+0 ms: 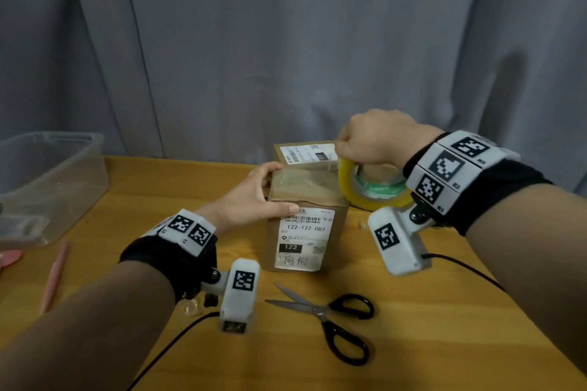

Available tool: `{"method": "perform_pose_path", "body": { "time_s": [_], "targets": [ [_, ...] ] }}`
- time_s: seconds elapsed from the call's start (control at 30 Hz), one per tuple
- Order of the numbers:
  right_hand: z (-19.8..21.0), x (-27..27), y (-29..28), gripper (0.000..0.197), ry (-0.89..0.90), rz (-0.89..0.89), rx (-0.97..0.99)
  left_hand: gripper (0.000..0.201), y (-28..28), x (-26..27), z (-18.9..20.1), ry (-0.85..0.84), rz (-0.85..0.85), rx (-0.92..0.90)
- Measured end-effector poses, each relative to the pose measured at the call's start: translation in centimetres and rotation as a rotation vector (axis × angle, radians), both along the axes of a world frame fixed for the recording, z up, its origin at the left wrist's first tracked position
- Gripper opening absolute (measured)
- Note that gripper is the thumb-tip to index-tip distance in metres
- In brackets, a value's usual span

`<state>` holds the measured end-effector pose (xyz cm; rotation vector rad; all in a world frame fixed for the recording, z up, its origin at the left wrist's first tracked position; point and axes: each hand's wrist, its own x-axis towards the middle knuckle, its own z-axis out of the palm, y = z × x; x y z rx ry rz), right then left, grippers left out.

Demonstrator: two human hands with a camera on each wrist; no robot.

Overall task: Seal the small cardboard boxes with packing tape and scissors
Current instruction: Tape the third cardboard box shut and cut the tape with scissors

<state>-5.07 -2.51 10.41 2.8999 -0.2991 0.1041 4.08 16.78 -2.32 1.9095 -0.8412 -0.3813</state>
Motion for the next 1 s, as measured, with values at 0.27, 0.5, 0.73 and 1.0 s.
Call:
{"method": "perform_pose_path", "body": {
  "time_s": [0.27,0.5,0.73,1.0],
  "targets": [
    [-5.1,-0.4,-1.5,0.035,0.137,-0.008,0.180,0.102,0.5,-0.7,0.4,0.018,0.007,0.083],
    [-5.9,0.1,-1.5,0.060,0.171,-0.049,0.163,0.080,-0.4,-2.2,4.3,-0.689,-0.121,0.728],
    [-6.2,-0.2,-0.9,0.057,0.133,-0.061,0.040,0.087,-5.4,-4.0,5.5,-0.658,-0.242,0.900],
    [-8.3,-1.2,-2.1,0.066,-0.094,0.063,0.414,0.112,-5.3,-2.4,4.9,-0.637,-0.082,0.768]
  ]
}}
